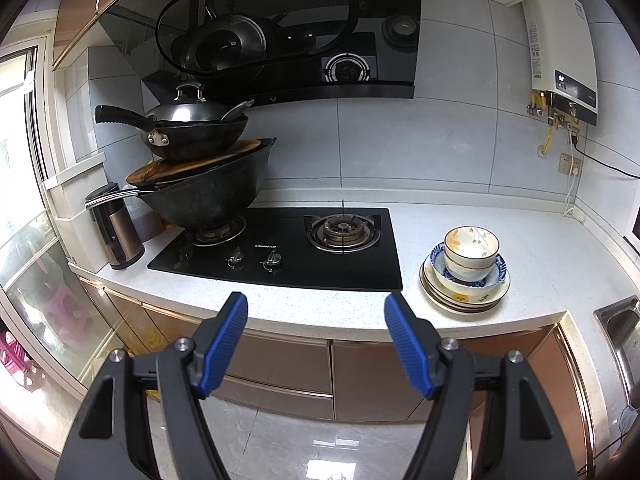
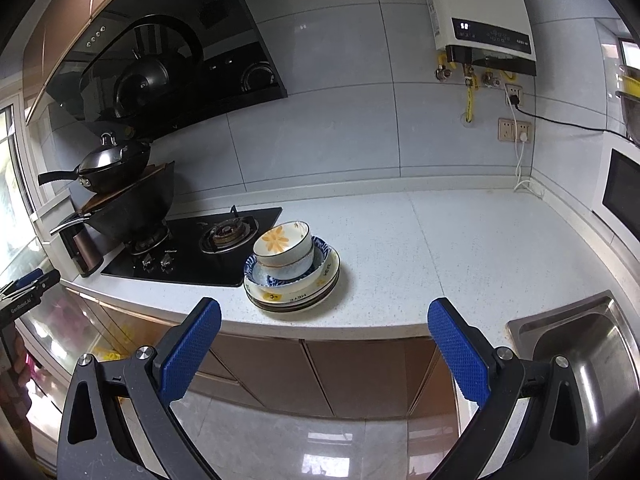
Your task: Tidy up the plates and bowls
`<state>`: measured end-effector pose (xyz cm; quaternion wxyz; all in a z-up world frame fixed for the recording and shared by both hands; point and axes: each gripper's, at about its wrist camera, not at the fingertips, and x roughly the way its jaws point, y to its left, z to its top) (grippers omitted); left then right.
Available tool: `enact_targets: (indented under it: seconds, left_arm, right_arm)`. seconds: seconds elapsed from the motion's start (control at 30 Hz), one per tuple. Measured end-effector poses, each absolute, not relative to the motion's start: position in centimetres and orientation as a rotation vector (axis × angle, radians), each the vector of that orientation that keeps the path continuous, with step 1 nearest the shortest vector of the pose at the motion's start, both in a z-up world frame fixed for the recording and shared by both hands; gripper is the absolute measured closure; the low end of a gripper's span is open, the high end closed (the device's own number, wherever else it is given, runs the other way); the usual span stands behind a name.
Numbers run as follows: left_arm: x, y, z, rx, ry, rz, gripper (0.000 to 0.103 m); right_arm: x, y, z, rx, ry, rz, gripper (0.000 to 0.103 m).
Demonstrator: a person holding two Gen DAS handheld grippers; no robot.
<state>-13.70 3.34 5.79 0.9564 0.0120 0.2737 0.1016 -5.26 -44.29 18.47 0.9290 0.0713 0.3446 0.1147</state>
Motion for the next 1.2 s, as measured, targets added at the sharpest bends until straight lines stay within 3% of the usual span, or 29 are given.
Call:
enact_targets:
  seconds: [1.2]
  left_arm:
    - [-13.9, 1.2, 4.2, -0.033, 0.581, 0.156, 0.033]
  right_arm:
    - [-5.1, -43.4, 18.1, 0.13, 0.735, 0.242, 0.001]
